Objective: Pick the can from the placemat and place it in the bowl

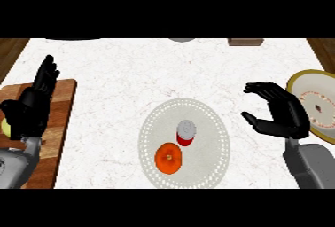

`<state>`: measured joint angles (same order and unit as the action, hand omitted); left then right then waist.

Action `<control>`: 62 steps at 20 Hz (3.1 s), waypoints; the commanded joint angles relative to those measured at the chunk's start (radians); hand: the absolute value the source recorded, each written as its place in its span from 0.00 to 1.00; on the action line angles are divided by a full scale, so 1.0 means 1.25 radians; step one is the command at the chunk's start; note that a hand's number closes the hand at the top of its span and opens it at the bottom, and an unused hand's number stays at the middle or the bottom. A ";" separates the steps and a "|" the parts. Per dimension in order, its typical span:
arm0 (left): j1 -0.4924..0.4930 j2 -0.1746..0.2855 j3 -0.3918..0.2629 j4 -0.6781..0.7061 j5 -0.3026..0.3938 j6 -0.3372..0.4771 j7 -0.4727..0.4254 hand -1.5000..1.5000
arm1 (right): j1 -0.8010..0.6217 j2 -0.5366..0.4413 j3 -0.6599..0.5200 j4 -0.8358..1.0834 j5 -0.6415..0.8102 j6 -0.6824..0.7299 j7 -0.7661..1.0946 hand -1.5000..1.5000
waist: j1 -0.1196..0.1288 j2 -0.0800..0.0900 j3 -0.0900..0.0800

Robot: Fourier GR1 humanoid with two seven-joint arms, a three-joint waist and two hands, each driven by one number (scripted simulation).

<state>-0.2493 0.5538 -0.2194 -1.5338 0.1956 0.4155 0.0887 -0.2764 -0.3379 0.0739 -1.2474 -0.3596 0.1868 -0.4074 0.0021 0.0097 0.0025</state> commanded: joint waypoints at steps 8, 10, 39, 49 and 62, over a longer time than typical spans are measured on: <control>0.013 -0.053 -0.007 0.026 -0.045 0.002 -0.019 0.50 | -0.033 -0.150 0.058 -0.042 0.183 0.097 -0.054 0.00 | -0.007 -0.010 -0.003; 0.004 -0.038 -0.007 0.002 -0.049 -0.007 0.017 0.50 | -0.042 -0.162 0.088 -0.064 0.233 0.086 -0.012 0.00 | -0.005 -0.011 -0.003; 0.011 -0.128 0.042 -0.001 -0.134 -0.065 0.037 0.50 | -0.218 0.019 0.370 -0.132 0.571 0.283 0.545 0.00 | -0.002 -0.008 -0.002; 0.034 -0.127 0.123 -0.069 -0.148 -0.141 0.078 0.50 | -0.214 0.150 0.337 0.061 0.723 0.214 0.425 0.00 | 0.004 -0.007 -0.002; 0.045 -0.180 0.149 -0.055 -0.205 -0.174 0.054 0.50 | -0.219 0.193 0.341 0.167 0.886 0.138 0.254 1.00 | 0.004 -0.008 -0.002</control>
<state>-0.2299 0.3293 -0.0518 -1.5646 -0.0591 0.2194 0.1577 -0.5708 -0.1031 0.4848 -1.0803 0.6758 0.4237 -0.0093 0.0046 -0.0023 -0.0008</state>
